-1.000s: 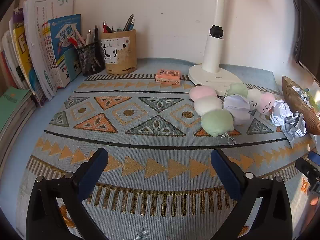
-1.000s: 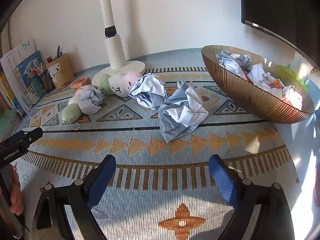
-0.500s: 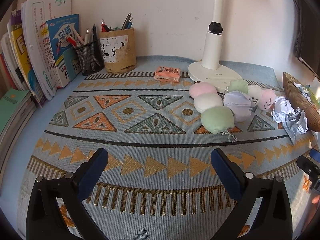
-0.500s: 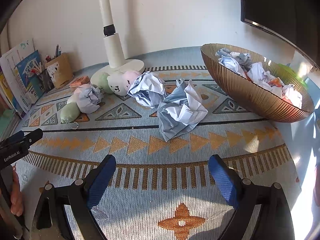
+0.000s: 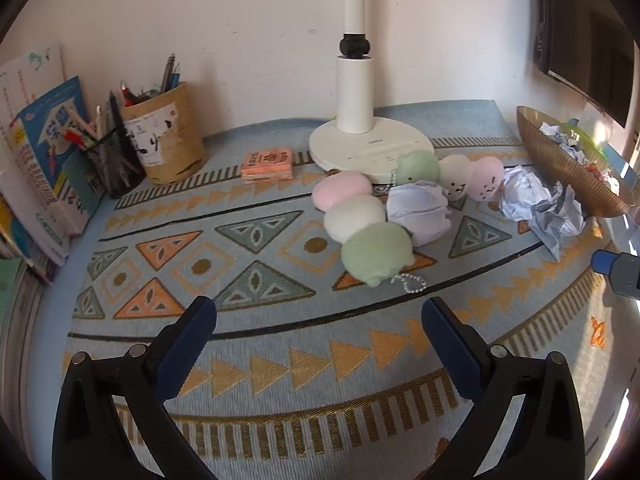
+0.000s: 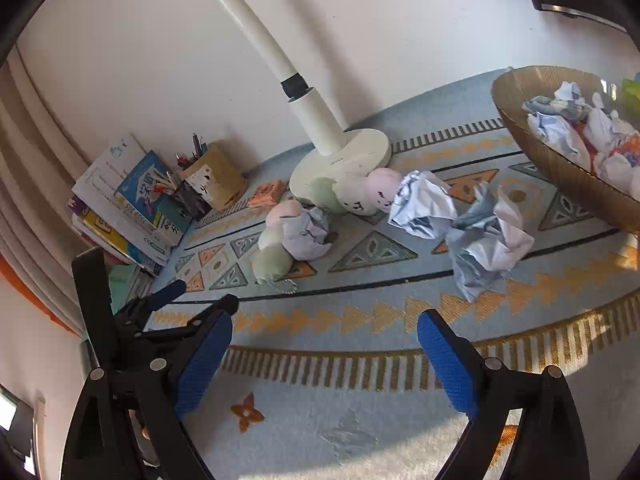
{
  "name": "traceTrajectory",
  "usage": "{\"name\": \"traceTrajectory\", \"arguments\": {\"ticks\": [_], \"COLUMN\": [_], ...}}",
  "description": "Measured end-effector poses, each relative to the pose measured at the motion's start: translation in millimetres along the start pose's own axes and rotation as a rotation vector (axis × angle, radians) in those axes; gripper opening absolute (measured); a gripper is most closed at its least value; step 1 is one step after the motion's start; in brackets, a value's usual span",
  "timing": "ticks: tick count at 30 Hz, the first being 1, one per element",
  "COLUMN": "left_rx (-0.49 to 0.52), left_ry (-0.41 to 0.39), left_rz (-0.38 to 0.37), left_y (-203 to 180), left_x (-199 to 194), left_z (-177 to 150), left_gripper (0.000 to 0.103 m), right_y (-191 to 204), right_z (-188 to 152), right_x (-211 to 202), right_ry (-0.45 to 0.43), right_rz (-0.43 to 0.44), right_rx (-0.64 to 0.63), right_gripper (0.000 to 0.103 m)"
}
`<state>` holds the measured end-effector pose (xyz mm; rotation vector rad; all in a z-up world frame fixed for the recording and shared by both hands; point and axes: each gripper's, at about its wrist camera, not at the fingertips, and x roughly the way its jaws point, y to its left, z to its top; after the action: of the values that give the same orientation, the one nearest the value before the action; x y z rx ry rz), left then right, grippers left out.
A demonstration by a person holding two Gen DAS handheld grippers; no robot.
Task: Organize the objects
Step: 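Grasp the pastel plush ball chain with the left tool while the right tool grasps a paper ball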
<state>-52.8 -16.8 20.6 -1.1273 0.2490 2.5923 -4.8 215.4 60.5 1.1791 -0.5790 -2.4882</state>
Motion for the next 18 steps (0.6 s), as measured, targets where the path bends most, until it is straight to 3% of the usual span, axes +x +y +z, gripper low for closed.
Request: {"name": "traceTrajectory", "arguments": {"ticks": [3,6,12,14,16,18], "left_rx": [0.032,0.033,0.034,0.017,0.024,0.029], "left_ry": [0.037,0.057,0.103,0.123,0.107,0.104], "left_rz": [-0.079,-0.135,-0.083,-0.107,-0.093,-0.093], "left_y": [-5,-11,-13,-11,-12,-11], "left_x": [22,41,69,76,75,74], "left_z": [10,19,30,29,29,28], "left_gripper": [0.102,0.100,0.084,0.081,0.075,0.070], "right_y": [11,17,7,5,6,4], "right_z": [23,38,57,56,53,53], "right_x": [40,82,128,135,137,136], "right_ry": [0.053,0.108,0.123,0.132,0.113,0.105], "right_rz": [0.026,-0.019,-0.032,-0.020,-0.043,-0.040], "right_rx": [-0.014,-0.012,0.017,0.007,-0.015,-0.023], "right_gripper": [0.087,0.079,0.073,0.071,0.065,0.048]}}
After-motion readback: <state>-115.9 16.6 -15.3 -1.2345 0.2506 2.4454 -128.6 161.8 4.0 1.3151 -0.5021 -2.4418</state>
